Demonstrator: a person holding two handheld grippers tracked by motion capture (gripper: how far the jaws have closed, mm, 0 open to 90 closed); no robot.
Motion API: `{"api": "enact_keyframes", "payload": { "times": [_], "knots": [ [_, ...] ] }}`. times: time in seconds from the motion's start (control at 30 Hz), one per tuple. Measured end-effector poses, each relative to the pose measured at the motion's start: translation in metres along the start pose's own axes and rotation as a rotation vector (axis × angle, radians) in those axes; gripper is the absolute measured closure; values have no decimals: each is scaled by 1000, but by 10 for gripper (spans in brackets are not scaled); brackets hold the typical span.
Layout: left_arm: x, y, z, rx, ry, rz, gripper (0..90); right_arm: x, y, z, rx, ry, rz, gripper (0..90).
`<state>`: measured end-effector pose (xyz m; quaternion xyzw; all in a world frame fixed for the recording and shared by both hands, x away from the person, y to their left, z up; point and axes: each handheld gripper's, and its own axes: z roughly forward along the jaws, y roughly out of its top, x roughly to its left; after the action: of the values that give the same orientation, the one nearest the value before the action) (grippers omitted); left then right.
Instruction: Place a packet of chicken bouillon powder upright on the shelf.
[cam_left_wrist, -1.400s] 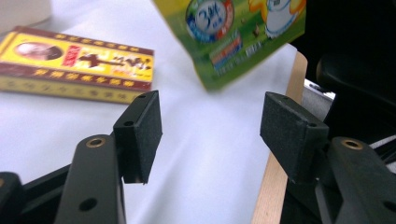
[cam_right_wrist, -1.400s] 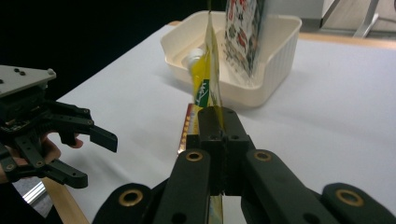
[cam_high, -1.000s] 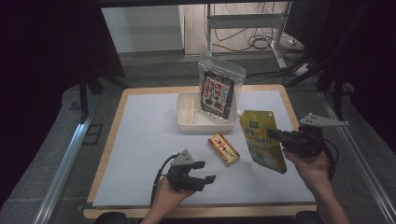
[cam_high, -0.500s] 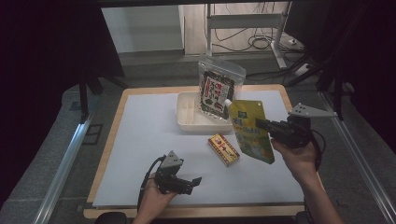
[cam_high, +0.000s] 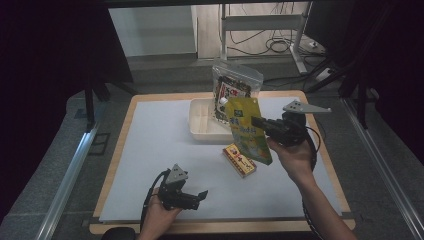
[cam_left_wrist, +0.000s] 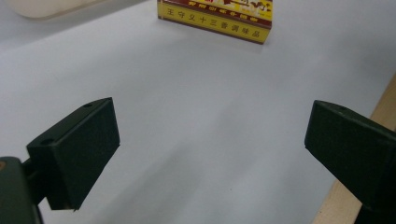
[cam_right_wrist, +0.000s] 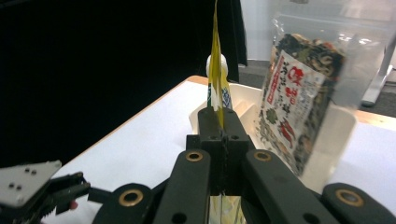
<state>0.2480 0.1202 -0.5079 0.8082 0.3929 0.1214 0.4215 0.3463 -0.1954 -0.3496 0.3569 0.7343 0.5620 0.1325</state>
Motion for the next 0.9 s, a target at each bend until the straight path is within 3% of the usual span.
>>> {"api": "enact_keyframes", "payload": {
  "times": [0.53, 0.9],
  "knots": [
    [1, -4, -8, -1, 36, -22, 22, 12, 7, 61, -1, 10, 23, 897],
    [4, -6, -6, 8, 34, -24, 23, 19, 17, 103, -12, 19, 46, 897]
  ]
}}
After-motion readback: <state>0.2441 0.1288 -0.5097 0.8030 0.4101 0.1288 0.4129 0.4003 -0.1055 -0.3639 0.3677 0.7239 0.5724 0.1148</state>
